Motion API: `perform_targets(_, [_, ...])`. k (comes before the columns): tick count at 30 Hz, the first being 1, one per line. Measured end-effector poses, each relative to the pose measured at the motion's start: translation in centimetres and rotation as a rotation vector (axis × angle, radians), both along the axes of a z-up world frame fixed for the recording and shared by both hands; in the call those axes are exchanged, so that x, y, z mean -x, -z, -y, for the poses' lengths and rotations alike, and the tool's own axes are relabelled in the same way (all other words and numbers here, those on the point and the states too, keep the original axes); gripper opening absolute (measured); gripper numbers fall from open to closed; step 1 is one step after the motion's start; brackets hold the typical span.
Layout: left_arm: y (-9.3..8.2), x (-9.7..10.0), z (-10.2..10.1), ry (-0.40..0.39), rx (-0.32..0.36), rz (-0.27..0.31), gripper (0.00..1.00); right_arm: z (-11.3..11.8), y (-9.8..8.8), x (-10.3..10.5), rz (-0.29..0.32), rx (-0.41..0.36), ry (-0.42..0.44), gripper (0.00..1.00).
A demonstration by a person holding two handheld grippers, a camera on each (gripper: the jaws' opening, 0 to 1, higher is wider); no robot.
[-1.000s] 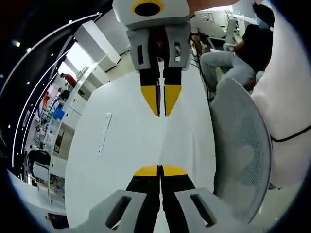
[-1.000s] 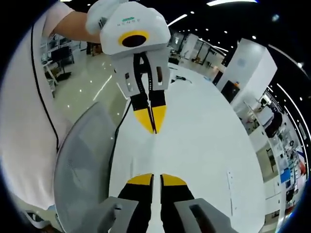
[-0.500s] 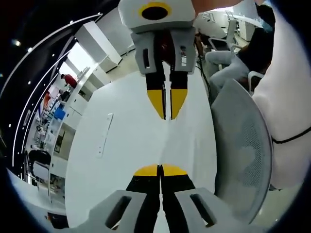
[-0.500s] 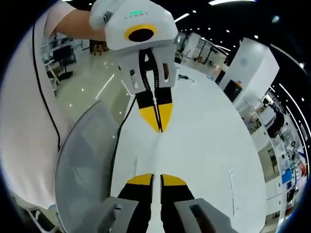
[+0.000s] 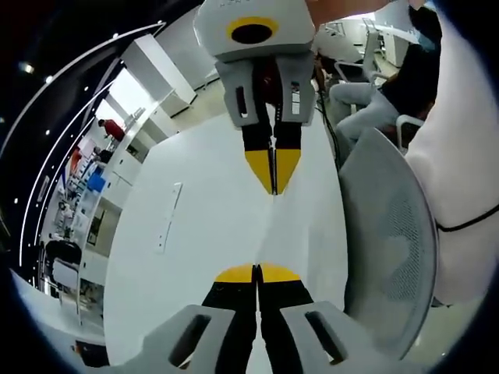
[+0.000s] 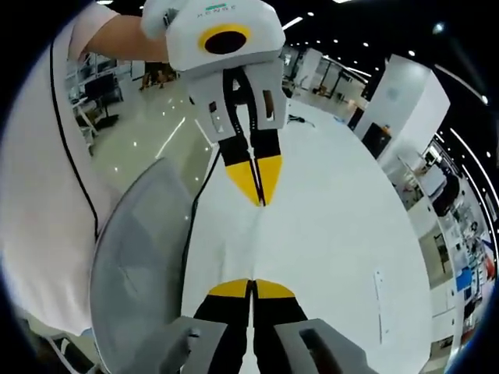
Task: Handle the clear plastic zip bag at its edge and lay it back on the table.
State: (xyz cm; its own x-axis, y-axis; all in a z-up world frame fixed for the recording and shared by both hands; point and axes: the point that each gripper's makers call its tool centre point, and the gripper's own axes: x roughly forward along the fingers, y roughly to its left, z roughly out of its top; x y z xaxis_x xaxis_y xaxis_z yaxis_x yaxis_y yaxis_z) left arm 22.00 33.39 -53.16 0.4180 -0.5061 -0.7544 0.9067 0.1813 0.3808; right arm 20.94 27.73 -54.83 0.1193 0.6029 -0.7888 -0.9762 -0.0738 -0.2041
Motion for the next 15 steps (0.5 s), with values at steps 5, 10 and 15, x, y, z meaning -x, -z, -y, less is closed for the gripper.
perform_targets(5, [-0.24, 0.04, 0.09, -0.002, 0.007, 0.004, 0.00, -0.03, -0.14, 0.06, 0.007, 0.004, -0.004, 0.00])
perform_targets(10, [-0.57, 0.02, 0.27, -0.003, 0.020, 0.014, 0.00, 0.09, -0.25, -0.06, 0.001, 0.001, 0.013, 0.00])
perform_targets(15, [-0.62, 0.11, 0.37, -0.001, 0.023, 0.016, 0.00, 0.00, -0.20, -0.05, -0.008, -0.009, 0.026, 0.03])
